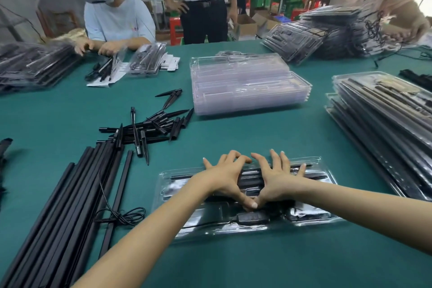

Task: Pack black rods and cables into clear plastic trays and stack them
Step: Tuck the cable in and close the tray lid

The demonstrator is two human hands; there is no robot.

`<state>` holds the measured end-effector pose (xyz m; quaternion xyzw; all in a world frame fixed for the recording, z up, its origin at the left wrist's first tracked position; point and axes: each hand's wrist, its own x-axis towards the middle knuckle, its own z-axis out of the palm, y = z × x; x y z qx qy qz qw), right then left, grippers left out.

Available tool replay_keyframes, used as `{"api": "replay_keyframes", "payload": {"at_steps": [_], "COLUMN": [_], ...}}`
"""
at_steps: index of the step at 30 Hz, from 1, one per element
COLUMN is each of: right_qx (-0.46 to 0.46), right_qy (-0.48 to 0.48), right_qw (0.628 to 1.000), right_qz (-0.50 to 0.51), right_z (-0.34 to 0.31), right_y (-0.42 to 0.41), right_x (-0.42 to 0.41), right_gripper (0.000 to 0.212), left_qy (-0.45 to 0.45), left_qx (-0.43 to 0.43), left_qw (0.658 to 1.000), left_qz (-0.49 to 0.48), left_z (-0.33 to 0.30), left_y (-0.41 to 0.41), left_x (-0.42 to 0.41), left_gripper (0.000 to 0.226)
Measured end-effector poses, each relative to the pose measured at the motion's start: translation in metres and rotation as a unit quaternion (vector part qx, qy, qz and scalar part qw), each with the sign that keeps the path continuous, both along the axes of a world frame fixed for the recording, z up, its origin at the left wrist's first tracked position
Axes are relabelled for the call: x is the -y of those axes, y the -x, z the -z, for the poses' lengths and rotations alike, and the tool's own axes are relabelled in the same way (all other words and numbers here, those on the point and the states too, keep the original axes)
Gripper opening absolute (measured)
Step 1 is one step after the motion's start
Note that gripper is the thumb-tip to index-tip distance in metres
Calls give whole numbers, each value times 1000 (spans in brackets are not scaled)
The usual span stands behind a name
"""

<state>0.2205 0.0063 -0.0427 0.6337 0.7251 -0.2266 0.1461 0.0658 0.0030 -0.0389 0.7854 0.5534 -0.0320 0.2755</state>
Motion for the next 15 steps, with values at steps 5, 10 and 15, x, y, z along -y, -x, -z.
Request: {"api": "replay_keyframes", "payload": {"at_steps": [5,10,15], "right_qx": [25,25,16], "right_qy": [17,5,11], "right_qw": [1000,1000,1000], "right_qz": [-3,-3,8], "right_z": [-1,7,5], "right_y": [2,1,2], "right_x": [-5,-4,-5], "right_gripper": [129,128,125], "left_qy": [-5,-1,1], "left_qx": [5,-35,-48], "left_qw": [1000,999,999], "left_qz": [21,26,25], "left_z": [2,3,2], "left_y": [2,-7,-9], "left_x": [-1,-2,-4], "left_gripper": [106,109,109]}}
